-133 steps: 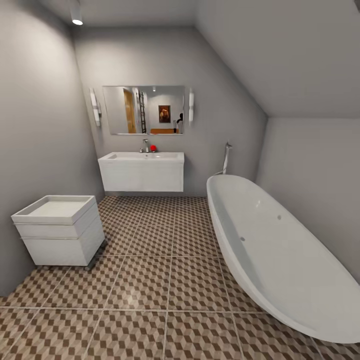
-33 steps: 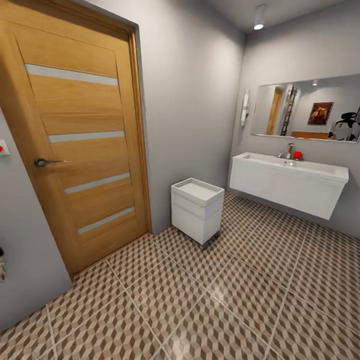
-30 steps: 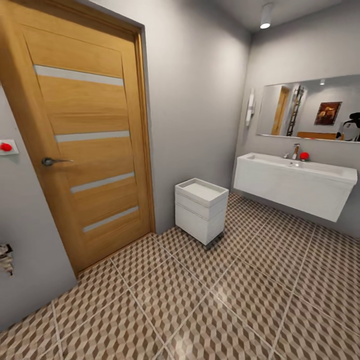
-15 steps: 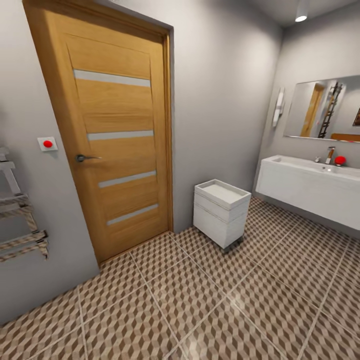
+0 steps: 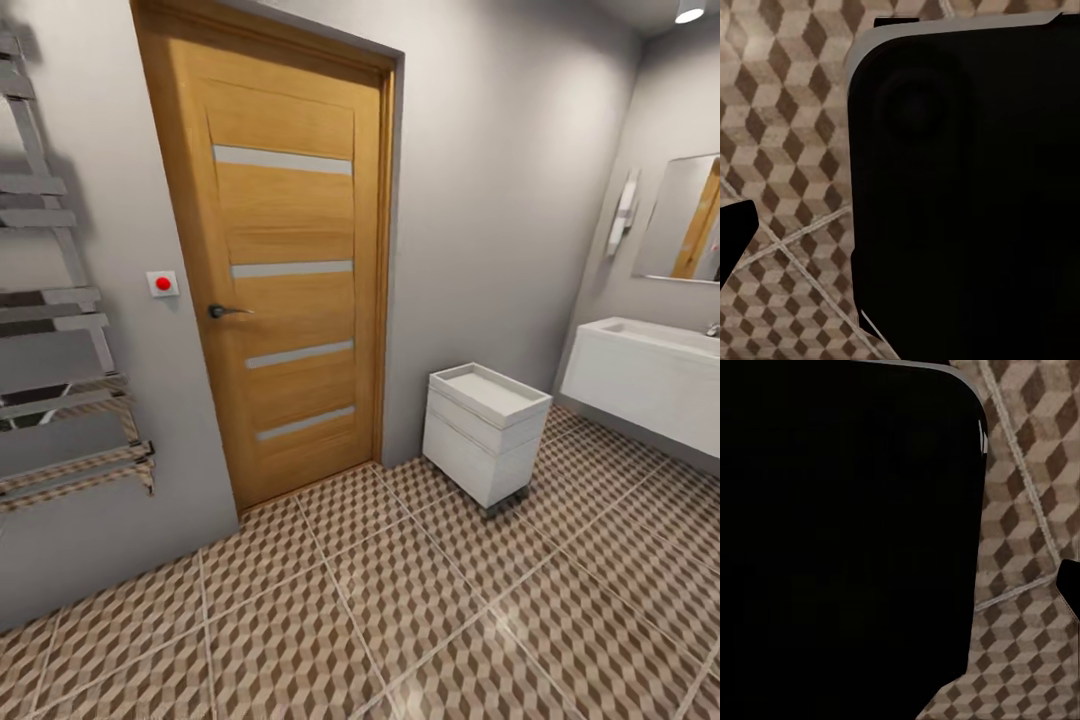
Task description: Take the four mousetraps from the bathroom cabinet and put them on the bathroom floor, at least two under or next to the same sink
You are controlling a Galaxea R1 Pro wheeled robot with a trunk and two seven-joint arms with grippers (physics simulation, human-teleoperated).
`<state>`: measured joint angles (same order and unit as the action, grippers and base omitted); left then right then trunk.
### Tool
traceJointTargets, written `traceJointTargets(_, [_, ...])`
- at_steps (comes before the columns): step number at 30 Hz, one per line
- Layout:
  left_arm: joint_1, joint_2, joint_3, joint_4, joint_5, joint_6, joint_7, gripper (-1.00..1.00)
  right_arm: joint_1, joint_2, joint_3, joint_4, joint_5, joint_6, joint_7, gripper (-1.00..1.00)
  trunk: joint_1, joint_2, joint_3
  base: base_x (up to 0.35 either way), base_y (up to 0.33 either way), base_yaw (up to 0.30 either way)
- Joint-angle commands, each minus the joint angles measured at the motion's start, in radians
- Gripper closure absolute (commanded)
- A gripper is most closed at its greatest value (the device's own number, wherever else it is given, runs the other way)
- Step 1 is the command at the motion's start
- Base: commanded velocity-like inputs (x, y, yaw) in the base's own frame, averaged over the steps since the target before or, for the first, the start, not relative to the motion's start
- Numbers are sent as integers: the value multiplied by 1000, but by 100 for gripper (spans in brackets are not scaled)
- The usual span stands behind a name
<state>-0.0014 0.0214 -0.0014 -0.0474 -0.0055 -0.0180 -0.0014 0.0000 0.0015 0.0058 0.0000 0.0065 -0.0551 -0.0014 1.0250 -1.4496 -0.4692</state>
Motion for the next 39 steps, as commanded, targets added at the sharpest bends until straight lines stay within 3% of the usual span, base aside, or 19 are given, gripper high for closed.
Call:
traceJointTargets(1, [0, 0, 0, -1, -1, -2, 0, -100, 0, 0, 0, 0, 0, -3, 0, -100, 0, 0, -1, 0, 0, 275])
traceJointTargets(39, [0, 0, 0, -1, -1, -2, 0, -100, 0, 0, 0, 0, -1, -1, -3, -100, 0, 0, 0, 0, 0, 254])
